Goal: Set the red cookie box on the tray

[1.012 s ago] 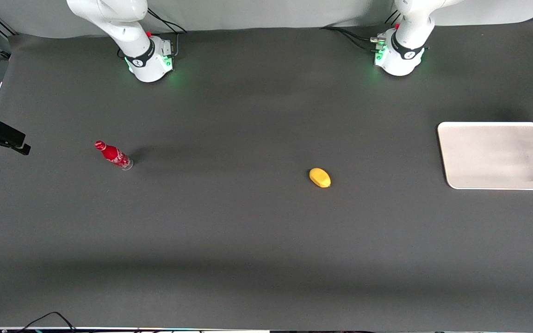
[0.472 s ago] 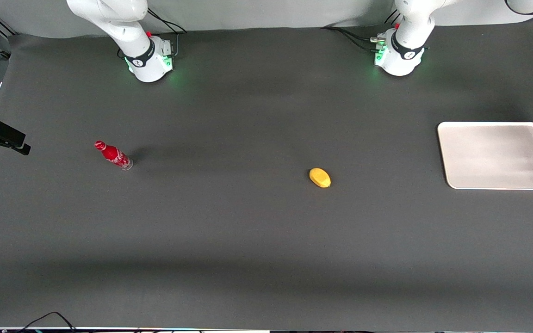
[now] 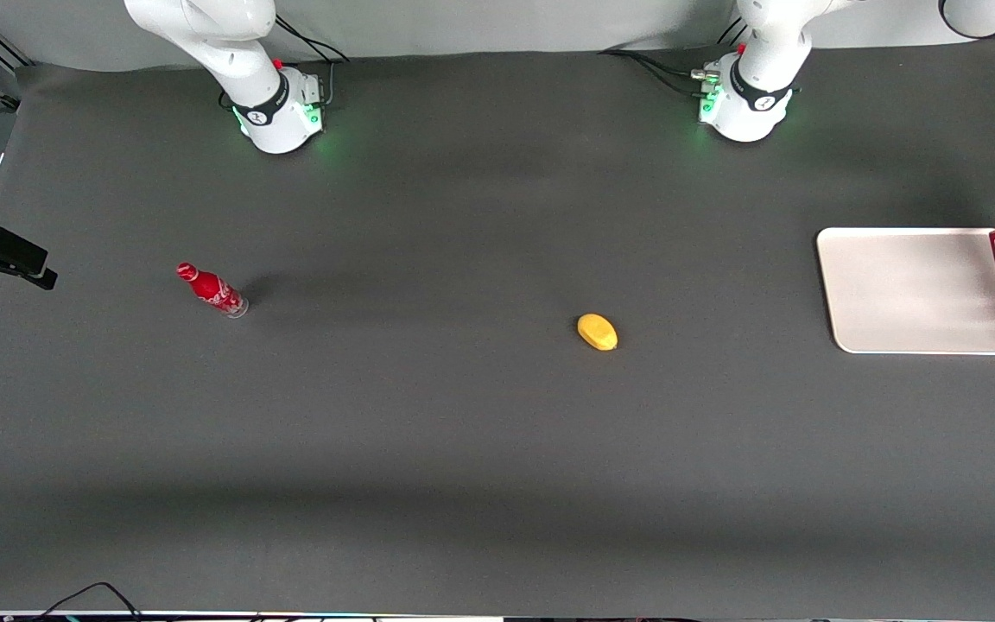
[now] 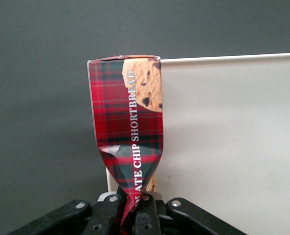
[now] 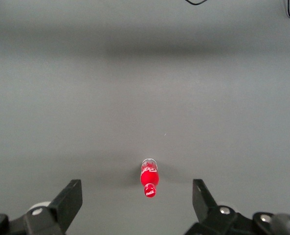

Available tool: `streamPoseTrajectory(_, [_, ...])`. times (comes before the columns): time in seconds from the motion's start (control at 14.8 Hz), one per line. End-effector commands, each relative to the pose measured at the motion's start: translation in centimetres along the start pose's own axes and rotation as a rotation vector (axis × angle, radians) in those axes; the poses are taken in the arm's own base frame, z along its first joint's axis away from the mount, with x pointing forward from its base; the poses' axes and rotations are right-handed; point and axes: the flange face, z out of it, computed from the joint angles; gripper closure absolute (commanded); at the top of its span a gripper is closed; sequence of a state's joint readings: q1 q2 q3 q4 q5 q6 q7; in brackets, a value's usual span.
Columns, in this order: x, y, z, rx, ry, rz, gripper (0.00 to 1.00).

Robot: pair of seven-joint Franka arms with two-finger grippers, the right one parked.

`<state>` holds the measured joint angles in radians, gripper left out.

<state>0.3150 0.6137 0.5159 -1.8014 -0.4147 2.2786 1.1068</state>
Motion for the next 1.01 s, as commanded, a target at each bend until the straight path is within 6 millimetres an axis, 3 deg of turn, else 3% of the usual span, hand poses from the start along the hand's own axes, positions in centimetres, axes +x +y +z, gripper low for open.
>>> streamPoseTrajectory(0.0, [-0.2, -0.1, -0.1, -0.007, 0.014, 0.019, 0.94])
streamPoseTrajectory(0.07, [-0.3, -0.1, 0.0, -0.008, 0.013, 0.019, 0.83])
streamPoseTrajectory(0.2, [0.0, 0.1, 0.1, -0.011, 0.015, 0.023, 0.35])
streamPoseTrajectory(0.27, [0.0, 0.2, 0.1, -0.012, 0.015, 0.024, 0.24])
streamPoseTrajectory(0.34, [0.1, 0.2, 0.0, -0.011, 0.017, 0.025, 0.02])
streamPoseTrajectory(0.47, [0.2, 0.3, -0.6, -0.018, 0.023, 0.022, 0.0])
streamPoseTrajectory(0.61, [1.6, 1.4, -1.9, -0.021, 0.054, 0.024, 0.0])
streamPoseTrajectory(0.81, [3.4, 3.1, -4.9, -0.041, 0.086, -0.069, 0.0])
streamPoseTrajectory(0.94, [4.6, 4.6, -8.0, -0.051, 0.091, -0.08, 0.0])
